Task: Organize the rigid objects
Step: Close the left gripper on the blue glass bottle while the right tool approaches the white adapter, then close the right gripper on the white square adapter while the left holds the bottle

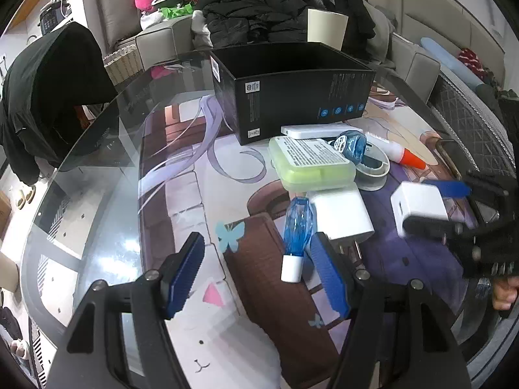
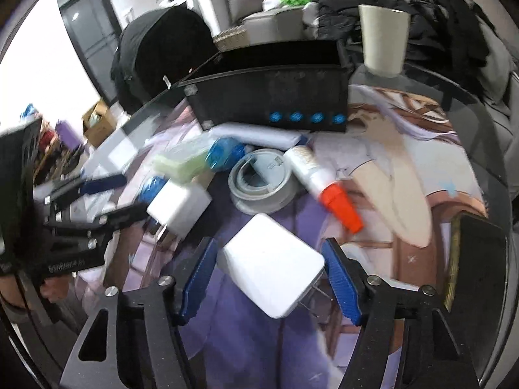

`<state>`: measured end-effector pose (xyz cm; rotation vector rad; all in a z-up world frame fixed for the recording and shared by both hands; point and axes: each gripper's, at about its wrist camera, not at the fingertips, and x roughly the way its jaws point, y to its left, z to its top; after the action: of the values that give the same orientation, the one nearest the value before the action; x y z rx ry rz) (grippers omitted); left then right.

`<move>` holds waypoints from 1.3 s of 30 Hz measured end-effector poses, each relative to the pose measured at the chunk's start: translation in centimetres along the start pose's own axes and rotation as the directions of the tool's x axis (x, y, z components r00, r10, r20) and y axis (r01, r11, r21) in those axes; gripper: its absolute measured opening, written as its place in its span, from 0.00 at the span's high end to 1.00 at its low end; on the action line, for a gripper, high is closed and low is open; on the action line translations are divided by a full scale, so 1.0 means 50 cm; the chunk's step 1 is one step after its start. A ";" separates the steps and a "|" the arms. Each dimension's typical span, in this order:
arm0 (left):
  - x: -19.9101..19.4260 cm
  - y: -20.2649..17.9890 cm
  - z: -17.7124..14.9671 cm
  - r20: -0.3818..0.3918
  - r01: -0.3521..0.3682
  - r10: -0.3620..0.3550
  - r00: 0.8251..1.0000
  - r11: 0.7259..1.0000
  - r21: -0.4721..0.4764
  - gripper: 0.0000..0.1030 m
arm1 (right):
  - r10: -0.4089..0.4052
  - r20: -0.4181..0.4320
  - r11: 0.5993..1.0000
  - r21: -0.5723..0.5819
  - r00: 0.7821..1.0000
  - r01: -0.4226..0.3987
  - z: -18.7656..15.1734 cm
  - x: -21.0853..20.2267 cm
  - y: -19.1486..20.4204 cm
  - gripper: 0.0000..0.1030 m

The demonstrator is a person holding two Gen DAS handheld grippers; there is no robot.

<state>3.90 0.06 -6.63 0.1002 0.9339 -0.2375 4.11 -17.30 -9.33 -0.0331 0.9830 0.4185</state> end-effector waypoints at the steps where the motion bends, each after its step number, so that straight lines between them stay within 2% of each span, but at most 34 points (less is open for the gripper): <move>1: 0.000 -0.001 0.001 0.000 -0.002 0.002 1.000 1.000 0.002 0.35 | 0.005 -0.005 1.000 -0.013 1.000 -0.005 -0.003 0.002 0.006 0.34; 4: 0.003 -0.002 0.005 0.001 -0.009 0.009 1.000 1.000 0.000 0.35 | 0.026 -0.024 0.999 -0.036 0.999 -0.027 -0.009 0.002 0.026 0.34; 8: 0.014 -0.005 0.006 -0.017 -0.009 0.009 1.000 1.000 0.010 0.52 | 0.040 -0.047 0.998 -0.056 0.998 -0.043 -0.017 -0.001 0.047 0.34; 12: 0.024 -0.007 0.011 -0.027 -0.010 0.010 1.000 1.000 0.019 0.58 | 0.022 -0.017 0.995 -0.100 1.000 -0.024 -0.014 -0.007 0.057 0.31; 14: 0.031 -0.007 0.014 -0.040 -0.005 0.006 0.999 1.000 0.025 0.68 | 0.028 -0.012 0.994 -0.108 1.000 -0.029 -0.016 -0.007 0.060 0.30; 16: 0.037 -0.006 0.016 -0.051 0.004 -0.003 0.999 1.000 0.022 0.71 | 0.046 -0.025 0.992 -0.114 0.999 -0.048 -0.016 0.000 0.063 0.30; 22: 0.042 -0.002 0.021 -0.052 0.008 -0.007 0.999 1.000 0.021 0.72 | 0.062 -0.050 0.989 -0.130 0.997 -0.068 -0.028 0.009 0.073 0.30; 31: 0.053 0.000 0.032 -0.049 0.031 -0.030 0.998 0.999 0.018 0.68 | 0.029 -0.043 0.983 -0.179 0.999 -0.036 -0.019 0.029 0.092 0.30; 32: 0.053 -0.002 0.032 -0.050 0.031 -0.030 0.998 0.999 0.022 0.72 | 0.025 -0.040 0.982 -0.184 0.999 -0.032 -0.019 0.029 0.095 0.31; 34: 0.051 -0.007 0.031 -0.059 0.037 -0.035 0.998 0.999 0.034 0.72 | 0.006 -0.041 0.981 -0.195 0.999 -0.014 -0.020 0.030 0.101 0.40; 39: 0.042 -0.014 0.021 -0.064 0.057 -0.055 0.996 0.998 0.035 0.72 | 0.011 -0.043 0.990 -0.141 0.999 -0.017 -0.019 0.027 0.086 0.40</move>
<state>5.76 -1.16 -7.70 0.1155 0.9965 -0.3049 2.48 -13.10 -10.27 -0.1639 0.9942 0.5019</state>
